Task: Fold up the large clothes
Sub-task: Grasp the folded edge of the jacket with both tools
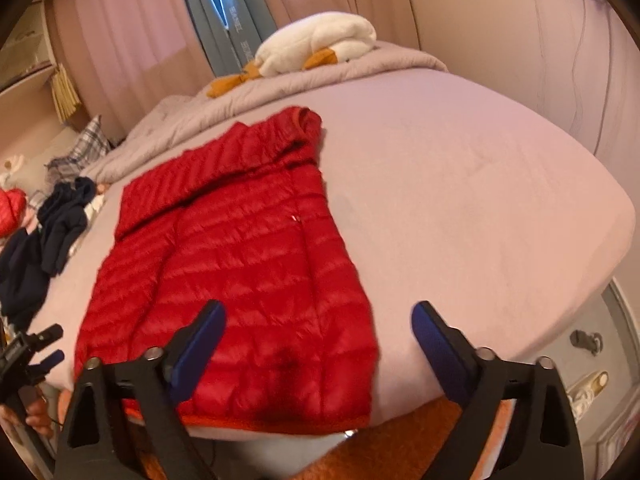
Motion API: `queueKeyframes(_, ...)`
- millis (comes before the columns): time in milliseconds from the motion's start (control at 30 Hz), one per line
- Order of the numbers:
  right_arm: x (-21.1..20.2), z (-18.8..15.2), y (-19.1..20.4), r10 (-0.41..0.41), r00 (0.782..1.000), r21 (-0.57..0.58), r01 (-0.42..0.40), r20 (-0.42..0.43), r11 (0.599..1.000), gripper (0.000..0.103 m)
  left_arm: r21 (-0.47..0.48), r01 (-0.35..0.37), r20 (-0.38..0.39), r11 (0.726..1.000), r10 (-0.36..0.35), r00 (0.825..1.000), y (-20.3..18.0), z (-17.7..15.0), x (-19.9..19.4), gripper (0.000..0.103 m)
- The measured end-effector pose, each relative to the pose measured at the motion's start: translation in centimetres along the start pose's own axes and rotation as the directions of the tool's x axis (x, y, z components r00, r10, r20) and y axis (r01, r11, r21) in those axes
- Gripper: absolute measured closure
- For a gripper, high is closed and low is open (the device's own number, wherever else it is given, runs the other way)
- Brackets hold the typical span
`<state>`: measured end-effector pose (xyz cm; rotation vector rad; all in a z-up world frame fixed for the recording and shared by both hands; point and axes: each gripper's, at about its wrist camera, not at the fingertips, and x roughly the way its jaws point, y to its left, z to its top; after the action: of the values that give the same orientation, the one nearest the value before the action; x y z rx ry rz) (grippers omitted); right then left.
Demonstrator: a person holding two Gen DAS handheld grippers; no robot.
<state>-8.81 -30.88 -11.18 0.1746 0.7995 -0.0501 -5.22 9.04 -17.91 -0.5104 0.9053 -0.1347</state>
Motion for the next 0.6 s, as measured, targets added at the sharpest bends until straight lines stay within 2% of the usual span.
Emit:
queueKeyframes(100, -0.1, -0.4, -0.8, -0.002, 1.0, 0.02, 0.002, -0.008, 1.0, 0.019, -0.033, 0.024, -0.009, 0.999, -0.024, 1.0, 0.9, 0.0, 0.1, 0.013)
queueKeyframes(200, 0.1, -0.7, -1.6, 0.016, 0.999, 0.05, -0.014, -0.032, 0.999, 0.019, -0.078, 0.071, -0.011, 0.994, -0.072, 0.997, 1.4, -0.2, 0.1, 0.014)
queueKeyframes(267, 0.3, -1.0, -1.9, 0.034, 0.998, 0.064, -0.031, -0.049, 0.997, 0.024, -0.08, 0.099, -0.027, 0.992, -0.101, 0.994, 1.3, -0.5, 0.2, 0.014)
queueKeyframes(433, 1.3, -1.3, -1.6, 0.031, 0.996, 0.05, -0.027, -0.088, 0.998, 0.025, -0.051, 0.094, -0.05, 0.994, -0.097, 0.994, 0.9, -1.1, 0.4, 0.014)
queueKeyframes(600, 2.4, -1.7, -1.7, 0.04, 0.991, 0.065, -0.032, -0.126, 0.997, 0.025, -0.071, 0.079, -0.077, 0.994, -0.085, 0.993, 1.7, -1.7, 1.2, 0.014)
